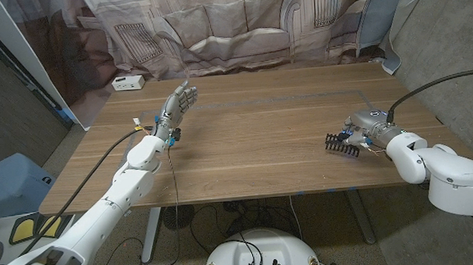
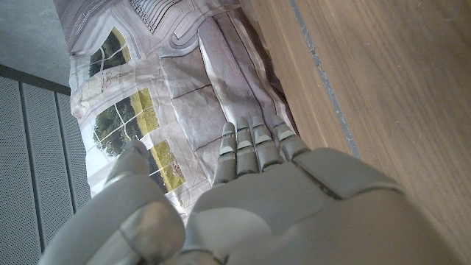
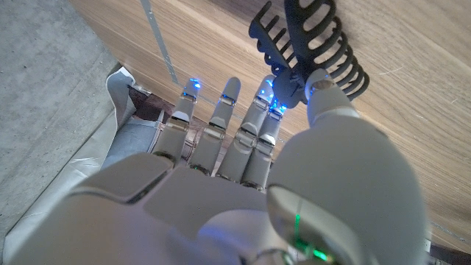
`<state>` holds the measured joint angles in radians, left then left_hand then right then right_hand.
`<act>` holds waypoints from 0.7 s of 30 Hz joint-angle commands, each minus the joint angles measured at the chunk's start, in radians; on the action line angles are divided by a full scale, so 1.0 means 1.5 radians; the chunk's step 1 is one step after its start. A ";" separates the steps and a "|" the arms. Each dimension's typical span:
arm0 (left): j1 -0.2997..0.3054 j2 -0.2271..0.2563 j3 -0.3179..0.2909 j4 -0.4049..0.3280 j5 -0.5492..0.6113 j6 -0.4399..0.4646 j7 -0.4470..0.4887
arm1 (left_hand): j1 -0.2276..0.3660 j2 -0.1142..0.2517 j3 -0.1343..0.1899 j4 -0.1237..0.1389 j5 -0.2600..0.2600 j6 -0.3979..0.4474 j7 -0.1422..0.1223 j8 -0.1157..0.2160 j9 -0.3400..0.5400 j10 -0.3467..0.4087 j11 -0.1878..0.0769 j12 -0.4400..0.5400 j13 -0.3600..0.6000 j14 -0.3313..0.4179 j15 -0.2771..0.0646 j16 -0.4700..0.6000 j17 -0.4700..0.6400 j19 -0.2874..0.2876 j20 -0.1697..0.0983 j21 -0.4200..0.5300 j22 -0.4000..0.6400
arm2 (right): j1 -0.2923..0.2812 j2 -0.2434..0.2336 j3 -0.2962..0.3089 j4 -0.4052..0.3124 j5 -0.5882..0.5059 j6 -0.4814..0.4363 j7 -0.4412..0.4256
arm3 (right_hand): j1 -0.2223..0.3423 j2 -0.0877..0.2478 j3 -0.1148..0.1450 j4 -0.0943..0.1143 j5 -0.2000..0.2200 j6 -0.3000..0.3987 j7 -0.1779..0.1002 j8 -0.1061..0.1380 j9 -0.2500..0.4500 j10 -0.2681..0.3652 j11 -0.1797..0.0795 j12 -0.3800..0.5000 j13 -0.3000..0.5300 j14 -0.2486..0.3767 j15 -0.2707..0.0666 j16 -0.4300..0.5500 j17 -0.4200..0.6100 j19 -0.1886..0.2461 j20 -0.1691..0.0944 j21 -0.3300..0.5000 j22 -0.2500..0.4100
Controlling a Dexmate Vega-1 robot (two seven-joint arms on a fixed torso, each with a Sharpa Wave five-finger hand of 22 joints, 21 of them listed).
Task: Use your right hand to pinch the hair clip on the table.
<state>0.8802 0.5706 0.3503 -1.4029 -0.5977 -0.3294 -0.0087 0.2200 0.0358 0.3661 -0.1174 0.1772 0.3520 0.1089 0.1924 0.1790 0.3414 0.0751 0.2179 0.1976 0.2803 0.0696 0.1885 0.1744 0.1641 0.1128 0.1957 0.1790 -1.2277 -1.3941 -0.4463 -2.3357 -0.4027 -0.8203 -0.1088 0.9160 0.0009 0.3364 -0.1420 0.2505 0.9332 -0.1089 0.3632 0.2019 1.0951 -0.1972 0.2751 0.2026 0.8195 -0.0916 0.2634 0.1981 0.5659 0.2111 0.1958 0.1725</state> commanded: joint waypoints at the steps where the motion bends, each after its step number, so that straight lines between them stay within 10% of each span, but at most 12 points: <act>1: -0.002 -0.002 -0.002 0.002 0.002 -0.002 0.004 | 0.000 0.005 0.001 -0.003 -0.001 0.003 0.001 -0.002 0.002 0.005 0.001 0.000 0.003 -0.002 0.000 0.000 0.003 -0.004 0.002 0.000 0.001 | -0.010 0.003 0.012 0.003 0.007 0.005 -0.021 | 0.020 0.022 0.000 -0.002 0.001 0.094 -0.074 0.006 0.001 0.043 -0.006 0.010 -0.002 0.050 -0.077 0.013 0.002 0.028 -0.002 0.007 0.000; 21: 0.018 0.009 -0.013 -0.025 0.005 0.000 0.025 | -0.001 0.005 0.001 -0.004 -0.001 0.003 0.001 -0.002 0.002 0.005 0.002 0.000 0.003 -0.002 0.001 0.000 0.003 -0.004 0.000 0.001 0.001 | -0.037 -0.042 0.044 -0.005 0.031 0.017 -0.043 | 0.048 0.049 -0.028 0.003 -0.013 0.085 -0.068 -0.007 0.004 0.041 -0.004 -0.007 -0.002 0.030 -0.075 0.019 0.028 0.025 -0.007 -0.002 0.000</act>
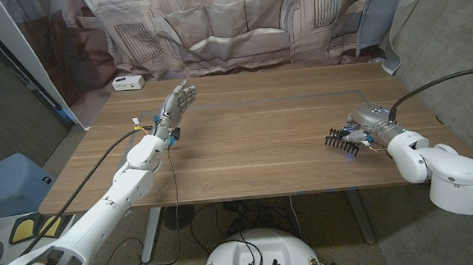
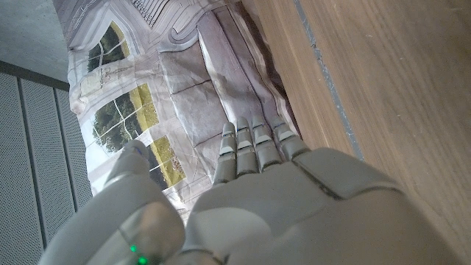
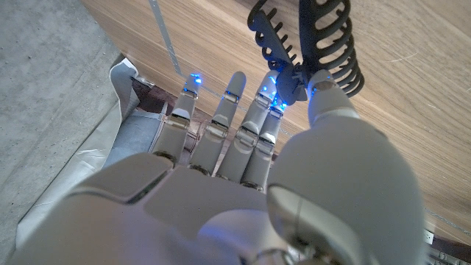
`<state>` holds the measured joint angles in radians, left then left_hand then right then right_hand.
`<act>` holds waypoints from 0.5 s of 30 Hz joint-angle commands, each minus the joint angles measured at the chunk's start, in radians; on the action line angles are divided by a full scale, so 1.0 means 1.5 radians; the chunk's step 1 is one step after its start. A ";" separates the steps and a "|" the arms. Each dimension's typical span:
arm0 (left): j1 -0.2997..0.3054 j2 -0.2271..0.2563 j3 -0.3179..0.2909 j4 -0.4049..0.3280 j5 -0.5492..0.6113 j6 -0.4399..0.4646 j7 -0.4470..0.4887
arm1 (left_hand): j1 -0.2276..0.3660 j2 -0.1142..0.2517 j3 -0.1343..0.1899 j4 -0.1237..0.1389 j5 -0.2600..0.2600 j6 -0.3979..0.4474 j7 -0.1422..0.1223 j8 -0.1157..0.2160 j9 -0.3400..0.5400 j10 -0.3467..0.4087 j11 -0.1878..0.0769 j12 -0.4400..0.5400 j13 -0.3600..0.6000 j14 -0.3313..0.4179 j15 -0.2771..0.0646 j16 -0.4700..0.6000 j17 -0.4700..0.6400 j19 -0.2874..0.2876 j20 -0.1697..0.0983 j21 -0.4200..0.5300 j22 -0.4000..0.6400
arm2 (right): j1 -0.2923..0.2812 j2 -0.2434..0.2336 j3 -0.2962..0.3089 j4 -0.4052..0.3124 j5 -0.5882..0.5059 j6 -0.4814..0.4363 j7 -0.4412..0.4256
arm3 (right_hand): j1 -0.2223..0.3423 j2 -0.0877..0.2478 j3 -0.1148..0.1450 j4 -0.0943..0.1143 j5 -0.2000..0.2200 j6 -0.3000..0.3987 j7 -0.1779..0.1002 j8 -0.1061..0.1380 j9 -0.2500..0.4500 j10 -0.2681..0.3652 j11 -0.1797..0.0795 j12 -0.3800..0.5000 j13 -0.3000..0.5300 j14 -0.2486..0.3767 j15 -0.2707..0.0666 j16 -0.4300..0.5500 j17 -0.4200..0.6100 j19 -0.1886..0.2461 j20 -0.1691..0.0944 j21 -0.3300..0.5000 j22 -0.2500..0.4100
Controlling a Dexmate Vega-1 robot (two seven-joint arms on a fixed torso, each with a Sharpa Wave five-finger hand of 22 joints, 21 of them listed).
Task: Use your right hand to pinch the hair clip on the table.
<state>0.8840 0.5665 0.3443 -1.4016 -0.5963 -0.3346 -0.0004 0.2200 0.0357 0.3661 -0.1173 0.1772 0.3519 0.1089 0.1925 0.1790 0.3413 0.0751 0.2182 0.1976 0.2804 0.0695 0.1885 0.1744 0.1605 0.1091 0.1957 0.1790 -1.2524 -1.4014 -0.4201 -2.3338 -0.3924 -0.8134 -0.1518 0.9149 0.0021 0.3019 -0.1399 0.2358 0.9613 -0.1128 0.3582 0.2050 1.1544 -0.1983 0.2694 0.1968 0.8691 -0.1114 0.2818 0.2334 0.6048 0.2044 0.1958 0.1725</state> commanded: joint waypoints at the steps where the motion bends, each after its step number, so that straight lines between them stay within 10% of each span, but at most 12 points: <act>1: 0.018 0.015 -0.009 -0.031 0.005 0.005 0.021 | -0.001 0.005 0.002 -0.004 -0.001 0.003 0.001 -0.002 0.002 0.006 0.002 0.000 0.003 -0.002 0.001 0.000 0.003 -0.002 0.002 0.001 0.001 | -0.022 -0.043 0.029 -0.008 0.026 0.015 -0.013 | 0.049 0.049 -0.005 0.001 -0.003 0.066 -0.065 -0.004 0.002 0.000 -0.003 -0.004 0.002 -0.003 -0.062 0.007 0.005 -0.001 -0.003 -0.002 0.000; 15: 0.022 0.019 -0.009 -0.047 0.010 0.014 0.029 | -0.001 0.006 0.002 -0.004 -0.001 0.004 0.002 -0.002 0.002 0.005 0.002 -0.001 0.003 -0.001 0.000 0.000 0.003 -0.001 0.002 0.001 0.001 | -0.023 -0.065 0.051 -0.005 0.072 0.047 -0.032 | 0.060 0.063 -0.009 0.002 -0.006 0.057 -0.063 -0.011 0.003 -0.003 0.001 -0.009 0.003 -0.006 -0.065 0.007 0.007 -0.009 -0.009 -0.004 0.000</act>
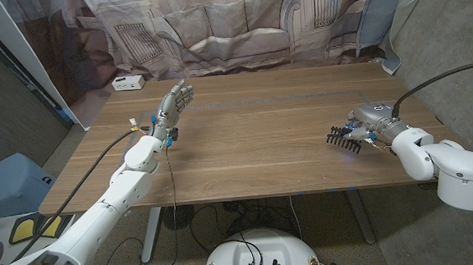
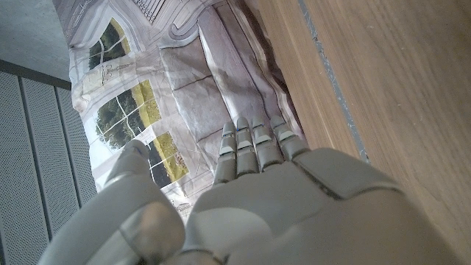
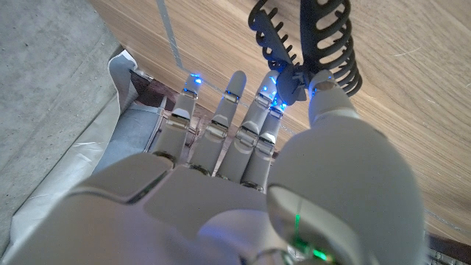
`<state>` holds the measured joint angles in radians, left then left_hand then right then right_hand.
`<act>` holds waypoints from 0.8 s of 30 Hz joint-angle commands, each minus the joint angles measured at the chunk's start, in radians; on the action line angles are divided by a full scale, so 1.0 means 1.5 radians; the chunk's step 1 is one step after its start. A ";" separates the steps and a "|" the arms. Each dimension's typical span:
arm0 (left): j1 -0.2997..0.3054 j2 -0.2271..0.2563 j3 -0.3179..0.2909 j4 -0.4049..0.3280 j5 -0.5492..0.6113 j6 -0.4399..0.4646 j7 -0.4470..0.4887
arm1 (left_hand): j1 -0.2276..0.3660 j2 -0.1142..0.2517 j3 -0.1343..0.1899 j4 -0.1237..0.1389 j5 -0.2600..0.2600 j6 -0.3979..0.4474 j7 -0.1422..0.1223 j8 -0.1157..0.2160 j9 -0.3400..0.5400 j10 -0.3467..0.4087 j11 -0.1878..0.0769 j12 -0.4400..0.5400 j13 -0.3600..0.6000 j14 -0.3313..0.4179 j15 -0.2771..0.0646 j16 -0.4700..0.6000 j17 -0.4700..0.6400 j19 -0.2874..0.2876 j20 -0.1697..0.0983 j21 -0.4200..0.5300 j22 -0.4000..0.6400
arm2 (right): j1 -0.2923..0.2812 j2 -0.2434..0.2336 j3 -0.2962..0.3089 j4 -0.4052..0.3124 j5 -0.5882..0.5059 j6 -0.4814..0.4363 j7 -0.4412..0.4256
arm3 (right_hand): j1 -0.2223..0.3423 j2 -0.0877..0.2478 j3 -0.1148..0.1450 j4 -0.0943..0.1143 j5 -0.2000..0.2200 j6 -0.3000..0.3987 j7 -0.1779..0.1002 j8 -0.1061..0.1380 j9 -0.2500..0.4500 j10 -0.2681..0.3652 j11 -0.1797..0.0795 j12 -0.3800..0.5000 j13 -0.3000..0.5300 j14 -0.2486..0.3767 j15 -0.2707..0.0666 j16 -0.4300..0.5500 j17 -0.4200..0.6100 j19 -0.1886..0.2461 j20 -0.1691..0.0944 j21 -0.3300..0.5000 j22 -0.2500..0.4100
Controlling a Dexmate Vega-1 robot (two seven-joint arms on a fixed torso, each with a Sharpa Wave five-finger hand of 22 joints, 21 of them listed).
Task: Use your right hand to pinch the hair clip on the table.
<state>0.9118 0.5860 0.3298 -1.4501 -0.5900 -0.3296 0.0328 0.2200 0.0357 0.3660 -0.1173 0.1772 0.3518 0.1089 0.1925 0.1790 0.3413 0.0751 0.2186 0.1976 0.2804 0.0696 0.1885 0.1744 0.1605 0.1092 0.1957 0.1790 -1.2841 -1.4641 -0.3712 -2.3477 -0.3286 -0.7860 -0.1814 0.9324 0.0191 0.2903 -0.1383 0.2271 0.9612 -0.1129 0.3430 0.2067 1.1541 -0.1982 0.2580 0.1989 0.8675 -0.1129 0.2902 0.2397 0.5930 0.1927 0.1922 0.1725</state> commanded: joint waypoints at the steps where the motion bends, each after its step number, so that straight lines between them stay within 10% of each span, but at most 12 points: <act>1: 0.004 0.007 0.000 -0.017 0.007 0.012 0.008 | -0.001 0.006 0.002 -0.004 -0.001 0.004 0.002 -0.002 0.002 0.005 0.001 -0.001 0.003 -0.001 0.000 0.000 0.003 -0.001 0.002 0.001 0.001 | -0.004 -0.025 0.021 0.003 0.034 0.030 -0.015 | 0.048 0.052 -0.002 0.001 -0.001 0.057 -0.063 -0.001 0.002 -0.003 0.001 -0.002 0.002 -0.005 -0.064 0.002 0.003 -0.001 -0.001 -0.002 0.000; 24: -0.015 0.019 0.002 -0.040 0.008 0.047 0.007 | -0.001 0.007 0.003 -0.006 -0.001 0.005 0.002 -0.002 0.002 0.008 0.001 -0.001 0.004 0.001 -0.001 0.000 0.003 -0.001 0.001 0.002 0.001 | -0.021 -0.055 0.048 -0.002 0.118 0.028 -0.093 | 0.054 0.056 -0.011 0.002 -0.005 0.059 -0.060 -0.003 0.003 0.000 0.004 -0.003 0.002 -0.009 -0.061 -0.002 0.002 -0.003 -0.001 -0.001 0.000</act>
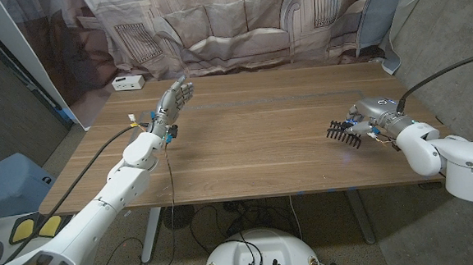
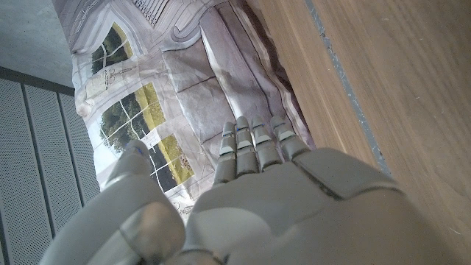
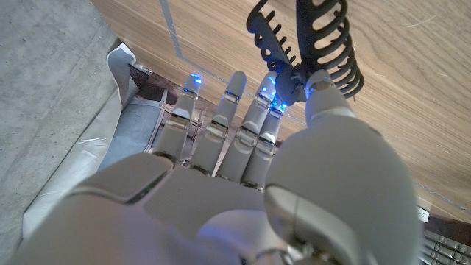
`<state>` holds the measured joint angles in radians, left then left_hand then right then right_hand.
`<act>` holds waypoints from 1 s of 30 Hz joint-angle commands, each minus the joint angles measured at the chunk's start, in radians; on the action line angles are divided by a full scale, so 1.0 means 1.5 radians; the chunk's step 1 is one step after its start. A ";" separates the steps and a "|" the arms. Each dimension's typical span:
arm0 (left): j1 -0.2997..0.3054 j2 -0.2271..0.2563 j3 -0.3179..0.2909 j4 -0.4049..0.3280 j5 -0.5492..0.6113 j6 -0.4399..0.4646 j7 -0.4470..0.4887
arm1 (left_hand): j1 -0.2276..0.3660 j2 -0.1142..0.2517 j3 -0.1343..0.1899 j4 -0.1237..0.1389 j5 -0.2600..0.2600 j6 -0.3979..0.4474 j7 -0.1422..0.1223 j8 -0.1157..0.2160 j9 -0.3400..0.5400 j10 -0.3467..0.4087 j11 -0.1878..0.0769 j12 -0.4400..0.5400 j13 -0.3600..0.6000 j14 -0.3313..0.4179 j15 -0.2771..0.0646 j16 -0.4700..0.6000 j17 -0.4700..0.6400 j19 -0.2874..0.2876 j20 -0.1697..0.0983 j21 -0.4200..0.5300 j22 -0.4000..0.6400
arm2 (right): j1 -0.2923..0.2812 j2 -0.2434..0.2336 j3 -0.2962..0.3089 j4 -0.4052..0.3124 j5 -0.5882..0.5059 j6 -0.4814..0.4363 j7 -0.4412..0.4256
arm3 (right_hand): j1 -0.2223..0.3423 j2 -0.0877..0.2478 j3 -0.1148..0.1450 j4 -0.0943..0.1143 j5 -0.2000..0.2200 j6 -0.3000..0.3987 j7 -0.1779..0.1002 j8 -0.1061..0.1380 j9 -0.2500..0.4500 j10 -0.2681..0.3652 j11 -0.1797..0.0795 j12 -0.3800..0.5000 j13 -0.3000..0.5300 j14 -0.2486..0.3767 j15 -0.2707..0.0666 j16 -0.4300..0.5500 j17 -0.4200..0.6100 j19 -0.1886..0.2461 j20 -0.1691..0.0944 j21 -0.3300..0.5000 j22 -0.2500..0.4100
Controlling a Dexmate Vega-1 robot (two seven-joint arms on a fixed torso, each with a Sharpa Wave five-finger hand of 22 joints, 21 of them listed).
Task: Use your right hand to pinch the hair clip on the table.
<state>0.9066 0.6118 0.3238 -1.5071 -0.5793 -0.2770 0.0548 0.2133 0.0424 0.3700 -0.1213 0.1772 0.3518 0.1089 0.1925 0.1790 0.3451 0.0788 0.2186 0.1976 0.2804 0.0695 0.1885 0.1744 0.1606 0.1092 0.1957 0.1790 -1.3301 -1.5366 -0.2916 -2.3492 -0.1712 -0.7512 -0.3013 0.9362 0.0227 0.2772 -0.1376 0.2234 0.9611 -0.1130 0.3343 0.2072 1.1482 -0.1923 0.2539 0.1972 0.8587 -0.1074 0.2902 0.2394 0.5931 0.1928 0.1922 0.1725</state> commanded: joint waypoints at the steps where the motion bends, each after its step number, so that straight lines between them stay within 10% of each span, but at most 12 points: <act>1: -0.012 0.000 0.007 -0.001 -0.001 0.013 -0.009 | 0.004 0.002 0.001 -0.003 -0.001 0.005 0.002 -0.002 0.002 0.005 -0.002 -0.001 0.004 0.001 -0.001 0.001 0.003 -0.001 0.000 0.002 0.001 | 0.012 -0.007 -0.007 -0.002 0.013 0.007 -0.008 | 0.051 0.055 -0.003 0.002 -0.002 0.059 -0.060 0.003 0.003 0.003 0.000 -0.001 0.003 -0.003 -0.064 -0.002 0.002 -0.004 -0.001 -0.001 0.000; 30: -0.020 -0.006 0.004 0.006 -0.001 0.008 -0.004 | 0.005 0.004 0.002 -0.005 -0.001 0.006 0.003 -0.002 0.002 0.005 -0.001 -0.001 0.004 0.001 -0.001 0.000 0.003 -0.003 0.000 0.001 0.001 | -0.008 -0.011 0.024 -0.016 0.038 -0.016 -0.034 | 0.061 0.060 -0.014 0.002 -0.004 0.061 -0.056 -0.001 0.003 0.009 -0.002 -0.003 0.004 0.002 -0.067 -0.002 0.001 -0.006 -0.005 -0.001 0.000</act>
<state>0.8868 0.6020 0.3304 -1.4957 -0.5826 -0.2712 0.0478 0.2134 0.0423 0.3704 -0.1217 0.1772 0.3518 0.1089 0.1925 0.1790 0.3450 0.0787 0.2186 0.1976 0.2804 0.0695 0.1885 0.1744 0.1572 0.1126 0.1957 0.1790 -1.3062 -1.5484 -0.2904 -2.3728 -0.1397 -0.7727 -0.3253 0.9364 0.0226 0.2606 -0.1378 0.2155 0.9610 -0.1131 0.3249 0.2073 1.1544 -0.1914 0.2496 0.1980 0.8552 -0.1109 0.2902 0.2393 0.5841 0.1912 0.1923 0.1725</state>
